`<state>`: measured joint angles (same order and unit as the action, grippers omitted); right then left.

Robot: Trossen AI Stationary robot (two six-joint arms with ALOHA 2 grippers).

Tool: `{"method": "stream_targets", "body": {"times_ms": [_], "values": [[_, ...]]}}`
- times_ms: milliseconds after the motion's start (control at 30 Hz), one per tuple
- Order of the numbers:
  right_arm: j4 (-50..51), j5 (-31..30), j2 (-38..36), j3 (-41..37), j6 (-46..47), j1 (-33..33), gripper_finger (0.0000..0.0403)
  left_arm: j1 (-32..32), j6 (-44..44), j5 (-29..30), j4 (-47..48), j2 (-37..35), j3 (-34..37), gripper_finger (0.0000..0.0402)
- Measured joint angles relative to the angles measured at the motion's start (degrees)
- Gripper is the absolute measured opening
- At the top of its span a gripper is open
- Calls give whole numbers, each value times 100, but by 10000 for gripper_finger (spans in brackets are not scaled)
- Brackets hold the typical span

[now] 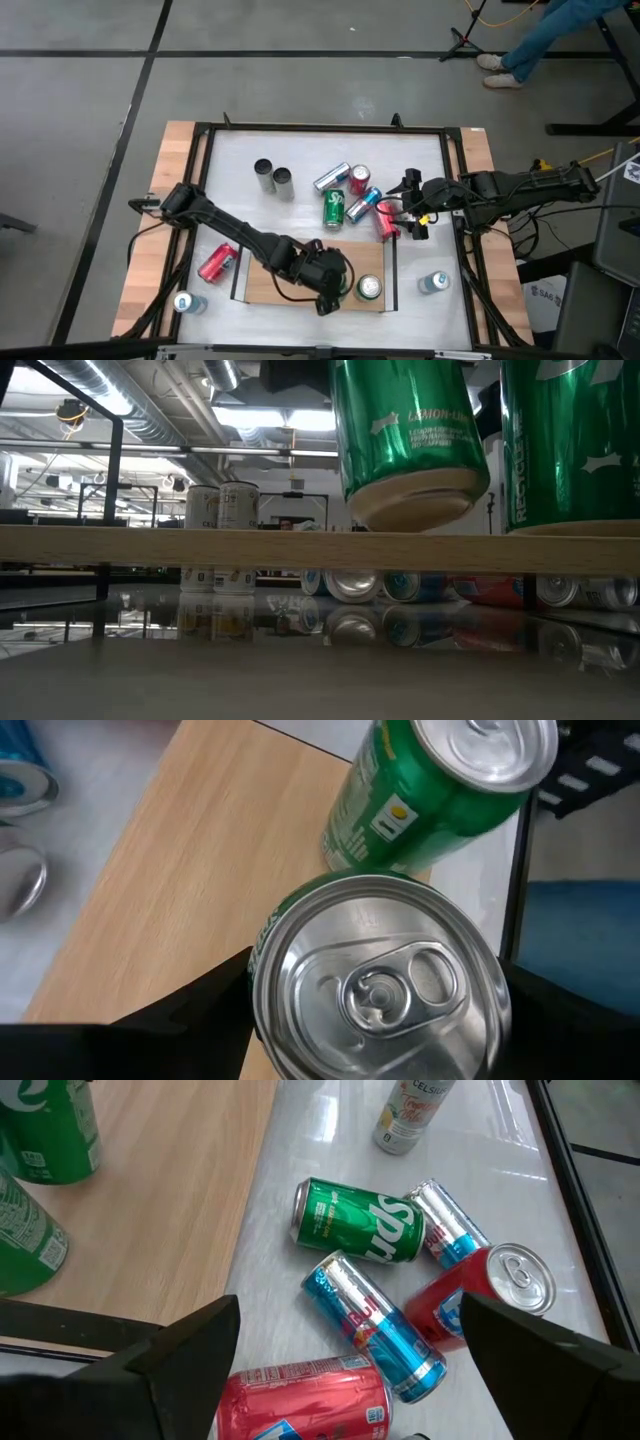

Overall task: Place canned beverage on shelf
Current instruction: Put the top green soda can on the shelf aligned with the other green soda can

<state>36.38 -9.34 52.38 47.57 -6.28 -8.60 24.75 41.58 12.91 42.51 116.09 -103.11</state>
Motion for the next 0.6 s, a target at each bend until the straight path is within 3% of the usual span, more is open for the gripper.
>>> {"method": "stream_targets", "body": {"times_ms": [600], "values": [[0, 0, 0, 0, 0, 0, 367, 94, -171, 361, -68, 78, -2, 288]]}}
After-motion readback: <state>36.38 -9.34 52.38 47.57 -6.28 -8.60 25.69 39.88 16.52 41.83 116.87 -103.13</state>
